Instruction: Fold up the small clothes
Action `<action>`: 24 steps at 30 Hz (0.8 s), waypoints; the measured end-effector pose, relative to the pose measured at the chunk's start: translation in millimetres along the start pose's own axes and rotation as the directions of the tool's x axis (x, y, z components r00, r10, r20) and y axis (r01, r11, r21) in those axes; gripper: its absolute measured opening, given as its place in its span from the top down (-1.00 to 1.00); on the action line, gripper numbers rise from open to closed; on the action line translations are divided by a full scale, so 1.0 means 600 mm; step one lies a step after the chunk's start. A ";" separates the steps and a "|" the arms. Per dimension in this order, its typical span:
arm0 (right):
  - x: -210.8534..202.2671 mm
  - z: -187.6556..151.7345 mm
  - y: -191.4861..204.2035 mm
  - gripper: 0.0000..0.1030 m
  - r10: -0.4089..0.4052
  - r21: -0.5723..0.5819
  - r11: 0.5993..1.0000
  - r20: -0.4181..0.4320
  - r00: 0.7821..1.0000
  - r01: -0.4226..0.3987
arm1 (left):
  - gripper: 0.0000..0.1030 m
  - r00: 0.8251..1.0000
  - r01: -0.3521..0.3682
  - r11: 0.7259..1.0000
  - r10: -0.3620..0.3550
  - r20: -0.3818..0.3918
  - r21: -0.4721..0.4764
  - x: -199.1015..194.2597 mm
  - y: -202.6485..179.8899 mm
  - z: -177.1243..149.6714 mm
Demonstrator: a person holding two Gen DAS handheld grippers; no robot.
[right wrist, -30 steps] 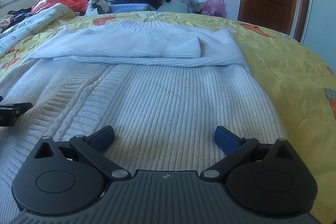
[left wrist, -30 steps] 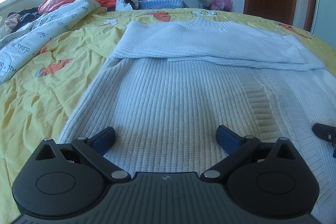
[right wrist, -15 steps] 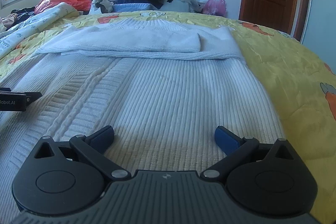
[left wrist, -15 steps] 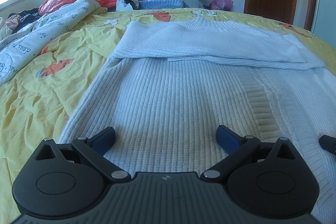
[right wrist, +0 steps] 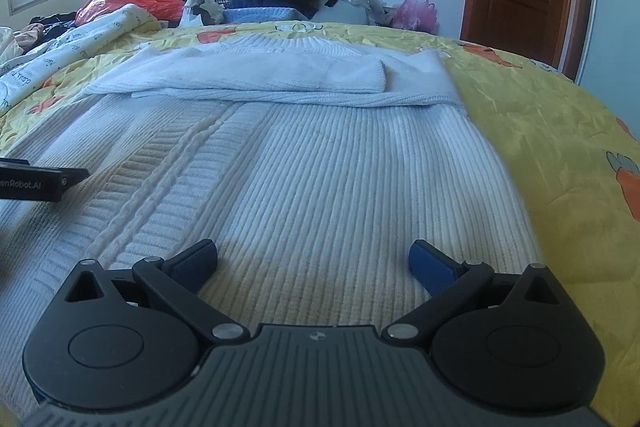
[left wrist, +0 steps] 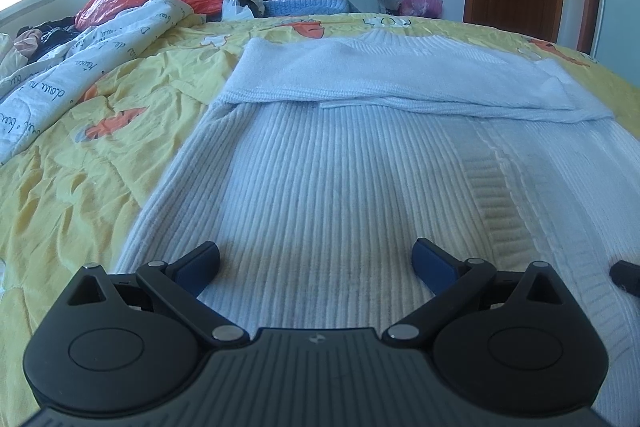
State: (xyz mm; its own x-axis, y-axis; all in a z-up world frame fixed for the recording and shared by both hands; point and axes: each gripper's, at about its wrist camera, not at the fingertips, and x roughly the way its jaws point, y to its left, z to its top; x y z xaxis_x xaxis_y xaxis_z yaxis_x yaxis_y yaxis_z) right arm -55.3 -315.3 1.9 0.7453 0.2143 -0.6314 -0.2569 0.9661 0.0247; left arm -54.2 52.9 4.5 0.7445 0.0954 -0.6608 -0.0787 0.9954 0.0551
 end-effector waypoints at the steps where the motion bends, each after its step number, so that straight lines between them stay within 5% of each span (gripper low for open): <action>1: -0.001 -0.001 0.000 -1.00 -0.001 0.000 1.000 0.001 1.000 0.001 | -1.00 1.000 0.000 1.000 0.000 0.000 0.000 -0.003 0.000 -0.002; 24: -0.001 -0.001 0.000 -1.00 0.000 0.000 1.000 0.001 1.000 0.000 | -1.00 1.000 -0.011 1.000 0.011 0.020 -0.013 -0.044 -0.001 -0.041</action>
State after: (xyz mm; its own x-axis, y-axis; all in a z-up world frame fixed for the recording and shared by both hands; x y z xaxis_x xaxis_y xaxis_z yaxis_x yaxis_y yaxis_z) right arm -56.1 -315.3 1.7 0.7462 0.2141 -0.6303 -0.2566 0.9662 0.0244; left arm -90.2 49.7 3.2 0.7570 0.1064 -0.6447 -0.0949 0.9941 0.0527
